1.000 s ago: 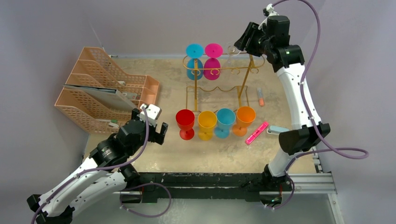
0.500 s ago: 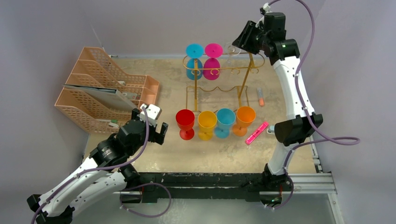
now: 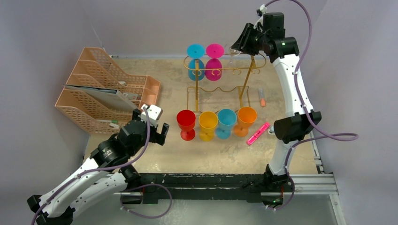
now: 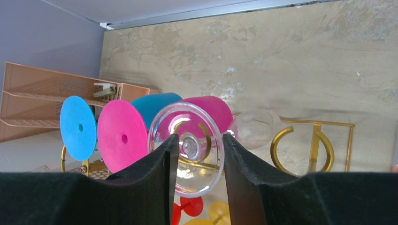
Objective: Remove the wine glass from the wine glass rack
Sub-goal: Pick up the wine glass from the wine rack.
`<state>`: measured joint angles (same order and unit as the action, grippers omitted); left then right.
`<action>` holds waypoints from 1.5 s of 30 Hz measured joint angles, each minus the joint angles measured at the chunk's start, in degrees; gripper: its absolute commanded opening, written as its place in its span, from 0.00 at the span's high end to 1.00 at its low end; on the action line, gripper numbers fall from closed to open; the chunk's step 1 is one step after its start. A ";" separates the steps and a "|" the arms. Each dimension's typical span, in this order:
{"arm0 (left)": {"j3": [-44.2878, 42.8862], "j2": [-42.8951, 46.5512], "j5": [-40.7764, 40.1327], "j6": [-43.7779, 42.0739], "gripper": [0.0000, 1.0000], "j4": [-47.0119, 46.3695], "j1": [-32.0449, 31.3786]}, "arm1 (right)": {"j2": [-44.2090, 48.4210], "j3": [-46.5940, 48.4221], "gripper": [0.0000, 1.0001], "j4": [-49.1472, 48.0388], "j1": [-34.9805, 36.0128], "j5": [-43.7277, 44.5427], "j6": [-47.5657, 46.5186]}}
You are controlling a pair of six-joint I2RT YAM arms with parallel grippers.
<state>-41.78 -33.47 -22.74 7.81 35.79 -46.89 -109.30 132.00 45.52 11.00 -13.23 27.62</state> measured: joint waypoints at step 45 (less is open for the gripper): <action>-0.35 -0.04 0.15 0.02 0.06 1.66 0.00 | 6.40 -12.02 1.00 -11.67 -1.31 1.64 14.62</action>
<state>-42.13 -33.52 -22.59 7.84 37.45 -46.89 -102.89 119.98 33.85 9.69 -11.60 42.24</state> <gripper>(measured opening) 0.941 0.027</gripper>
